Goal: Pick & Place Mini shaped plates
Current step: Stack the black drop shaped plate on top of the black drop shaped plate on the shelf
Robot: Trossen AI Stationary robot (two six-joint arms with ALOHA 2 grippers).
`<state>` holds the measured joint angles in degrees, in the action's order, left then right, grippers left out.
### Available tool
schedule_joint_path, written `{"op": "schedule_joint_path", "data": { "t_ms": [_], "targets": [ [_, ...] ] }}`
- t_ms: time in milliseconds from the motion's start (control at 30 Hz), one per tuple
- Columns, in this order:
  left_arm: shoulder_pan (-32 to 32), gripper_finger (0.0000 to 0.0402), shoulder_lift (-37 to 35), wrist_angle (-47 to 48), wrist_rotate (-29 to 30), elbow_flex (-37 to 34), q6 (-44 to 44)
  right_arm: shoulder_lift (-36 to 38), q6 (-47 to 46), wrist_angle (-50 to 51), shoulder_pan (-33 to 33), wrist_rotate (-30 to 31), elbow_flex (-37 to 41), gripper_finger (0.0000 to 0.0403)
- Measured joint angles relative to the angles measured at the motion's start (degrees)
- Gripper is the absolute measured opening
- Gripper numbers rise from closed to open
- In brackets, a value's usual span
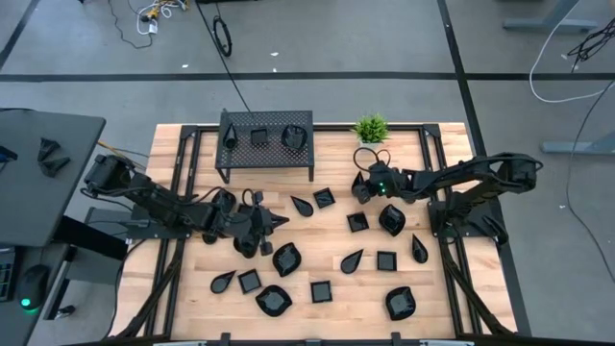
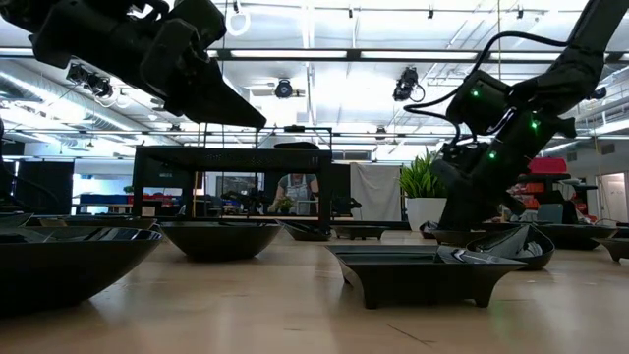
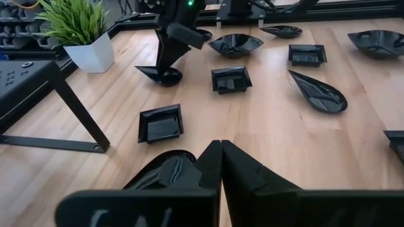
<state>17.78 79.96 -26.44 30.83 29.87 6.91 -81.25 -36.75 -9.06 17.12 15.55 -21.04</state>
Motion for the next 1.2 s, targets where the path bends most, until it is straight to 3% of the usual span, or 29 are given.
{"op": "schedule_joint_path", "data": {
  "t_ms": [167, 367, 567, 733, 867, 1000, 1100, 1200],
  "targets": [
    [0.00, 0.0014, -0.02, -0.08, -1.37, 0.00, 3.82, 1.01, 1.67, -0.16, -1.17, 0.05, 0.00, 0.0009],
    [0.00, 0.0014, -0.02, -3.26, -7.46, 0.26, 2.41, 5.48, -0.59, -3.03, -7.42, 2.43, -0.65, 0.0014],
    [-0.69, 0.0014, 0.59, -15.92, -8.59, 0.26, -1.61, 5.27, 3.33, -21.03, -20.77, 14.35, -2.82, 0.0005],
    [-2.35, 0.0044, 3.42, -25.08, -8.36, 0.35, -7.06, 2.79, 11.51, -22.76, -29.40, 27.69, -9.24, 0.0003],
    [-3.19, 0.0112, 5.97, -24.79, -4.61, 3.15, -10.77, -0.34, 18.91, -21.38, -33.35, 35.94, -14.99, 0.0002],
    [-3.21, 0.0180, 10.31, -23.67, 5.33, 8.00, -14.87, -5.19, 24.71, -20.82, -34.86, 43.17, -20.00, 0.0002],
    [-3.21, 0.0208, 13.44, -22.96, 10.63, 11.68, -15.29, -9.39, 28.09, -20.90, -35.52, 47.11, -23.34, 0.0002],
    [-3.24, 0.0210, 15.75, -20.14, 16.63, 15.00, -15.10, -12.55, 30.55, -20.97, -36.46, 51.08, -25.96, 0.0002]
  ]
}}
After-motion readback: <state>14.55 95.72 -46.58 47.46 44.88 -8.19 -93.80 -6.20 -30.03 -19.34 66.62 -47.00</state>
